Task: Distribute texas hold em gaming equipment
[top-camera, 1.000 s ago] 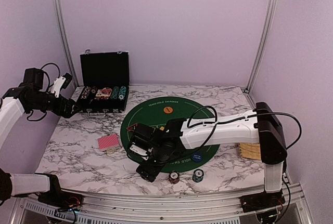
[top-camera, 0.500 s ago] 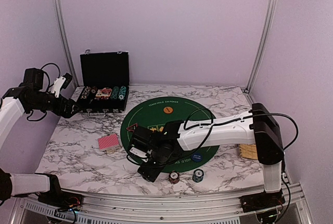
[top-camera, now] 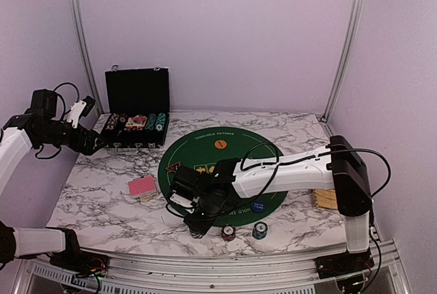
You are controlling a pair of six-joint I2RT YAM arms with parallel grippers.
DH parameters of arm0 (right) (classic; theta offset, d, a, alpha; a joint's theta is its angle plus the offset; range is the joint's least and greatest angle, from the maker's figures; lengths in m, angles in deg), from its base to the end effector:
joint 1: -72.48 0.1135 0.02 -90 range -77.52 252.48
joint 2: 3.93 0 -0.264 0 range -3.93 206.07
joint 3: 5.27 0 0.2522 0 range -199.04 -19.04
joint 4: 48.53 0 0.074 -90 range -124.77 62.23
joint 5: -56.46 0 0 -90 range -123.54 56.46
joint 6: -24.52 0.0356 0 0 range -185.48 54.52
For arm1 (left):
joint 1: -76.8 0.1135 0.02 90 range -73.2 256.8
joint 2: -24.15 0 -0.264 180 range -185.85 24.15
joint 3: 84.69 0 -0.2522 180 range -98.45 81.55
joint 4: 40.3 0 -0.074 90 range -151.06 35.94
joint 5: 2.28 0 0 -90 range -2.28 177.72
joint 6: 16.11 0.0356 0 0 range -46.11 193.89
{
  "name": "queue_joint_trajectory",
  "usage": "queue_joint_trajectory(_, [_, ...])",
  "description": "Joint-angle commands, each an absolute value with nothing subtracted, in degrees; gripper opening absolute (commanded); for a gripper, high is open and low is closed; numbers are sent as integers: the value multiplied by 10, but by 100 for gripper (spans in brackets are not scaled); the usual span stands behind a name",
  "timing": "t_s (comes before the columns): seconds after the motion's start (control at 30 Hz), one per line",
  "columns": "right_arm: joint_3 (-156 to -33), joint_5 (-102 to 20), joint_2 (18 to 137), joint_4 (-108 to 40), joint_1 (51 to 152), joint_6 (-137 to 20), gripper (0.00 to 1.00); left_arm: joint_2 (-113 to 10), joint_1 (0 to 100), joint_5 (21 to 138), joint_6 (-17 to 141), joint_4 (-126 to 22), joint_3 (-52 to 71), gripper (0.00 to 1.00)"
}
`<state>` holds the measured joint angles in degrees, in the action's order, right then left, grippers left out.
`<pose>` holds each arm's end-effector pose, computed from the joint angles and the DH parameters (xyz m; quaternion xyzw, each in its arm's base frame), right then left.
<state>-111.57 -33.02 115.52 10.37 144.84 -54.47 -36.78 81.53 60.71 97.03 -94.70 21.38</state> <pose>0.1304 0.4089 0.1817 -0.5033 0.8499 0.1004 0.1195 0.2174 0.0018 0.3311 0.2366 0.8594 -0.1102 0.4396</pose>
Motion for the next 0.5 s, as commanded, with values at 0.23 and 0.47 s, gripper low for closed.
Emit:
queue_joint_trajectory(0.23, [-1174, -320, 1136, 134, 1450, -544, 30, -361, 818, 598, 977, -962, 198, 99])
queue_joint_trajectory(0.47, [-1198, -301, 1110, 147, 1400, -544, 26, -358, 818, 598, 977, -963, 198, 99])
